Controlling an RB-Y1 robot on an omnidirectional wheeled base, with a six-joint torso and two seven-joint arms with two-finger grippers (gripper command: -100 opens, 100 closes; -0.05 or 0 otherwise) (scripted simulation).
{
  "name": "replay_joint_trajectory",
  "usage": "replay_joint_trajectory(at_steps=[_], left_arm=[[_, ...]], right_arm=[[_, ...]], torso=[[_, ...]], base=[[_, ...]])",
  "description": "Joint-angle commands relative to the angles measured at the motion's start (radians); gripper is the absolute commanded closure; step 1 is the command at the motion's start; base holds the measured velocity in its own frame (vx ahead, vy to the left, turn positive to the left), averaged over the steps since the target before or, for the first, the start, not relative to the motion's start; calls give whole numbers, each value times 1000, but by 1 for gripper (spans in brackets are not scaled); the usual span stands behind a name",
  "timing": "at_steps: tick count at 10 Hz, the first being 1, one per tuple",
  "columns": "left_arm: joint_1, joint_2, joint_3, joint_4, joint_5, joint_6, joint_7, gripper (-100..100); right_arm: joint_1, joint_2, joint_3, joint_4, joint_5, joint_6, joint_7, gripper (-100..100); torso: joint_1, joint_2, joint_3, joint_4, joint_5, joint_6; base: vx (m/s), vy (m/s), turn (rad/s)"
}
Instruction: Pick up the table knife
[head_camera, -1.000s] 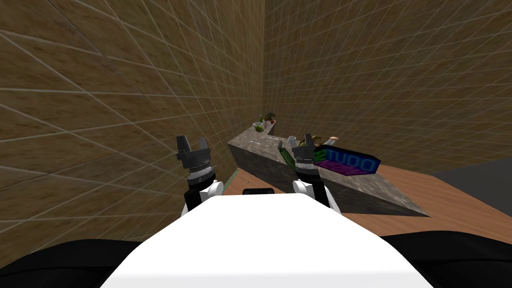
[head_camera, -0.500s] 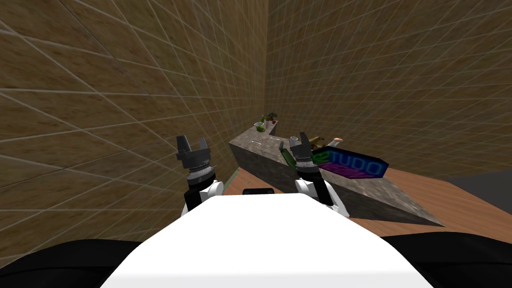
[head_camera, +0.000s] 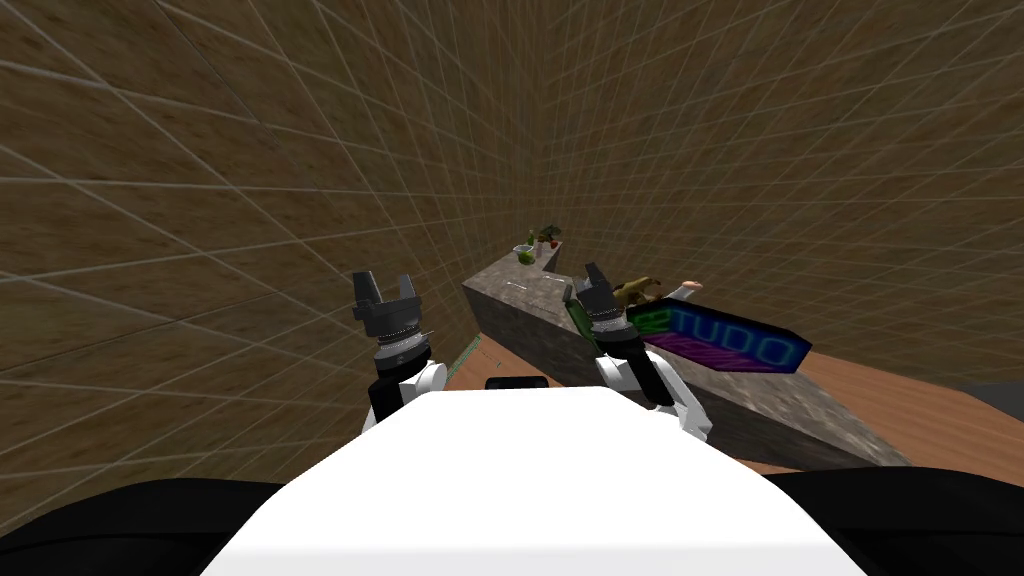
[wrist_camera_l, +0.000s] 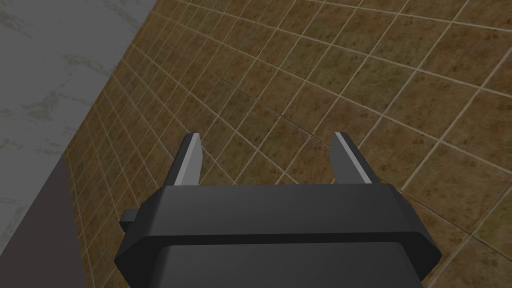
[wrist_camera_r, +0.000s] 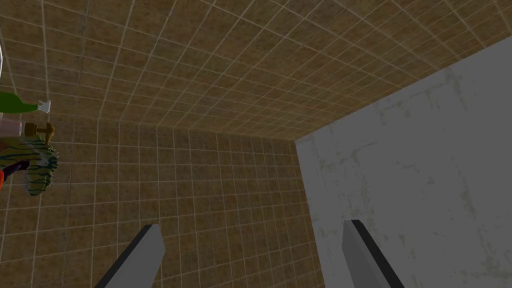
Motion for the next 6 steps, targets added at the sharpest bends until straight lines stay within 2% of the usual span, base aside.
replay_joint_trajectory(at_steps=[1,2,4,5,6], left_arm=[[0,0,0,0,0,0,0,0],[0,0,0,0,0,0,0,0],[0,0,0,0,0,0,0,0],[0,0,0,0,0,0,0,0],[0,0,0,0,0,0,0,0]], right_arm=[[-8,-50,3,-8,21,26,4,-100],[-8,-60,3,-8,21,26,4,-100],[-21,-130,10,-16,61,75,11,-100],[-21,-151,10,-16,61,75,11,-100],[-25,-185,14,-19,81,101,14,-100]], torso=[[0,0,0,0,0,0],[0,0,0,0,0,0],[0,0,0,0,0,0],[0,-1,0,0,0,-1],[0,-1,-1,0,0,0]], base=[[11,-21,126],[9,-19,63],[14,-23,194],[17,-32,83],[23,-29,122]])
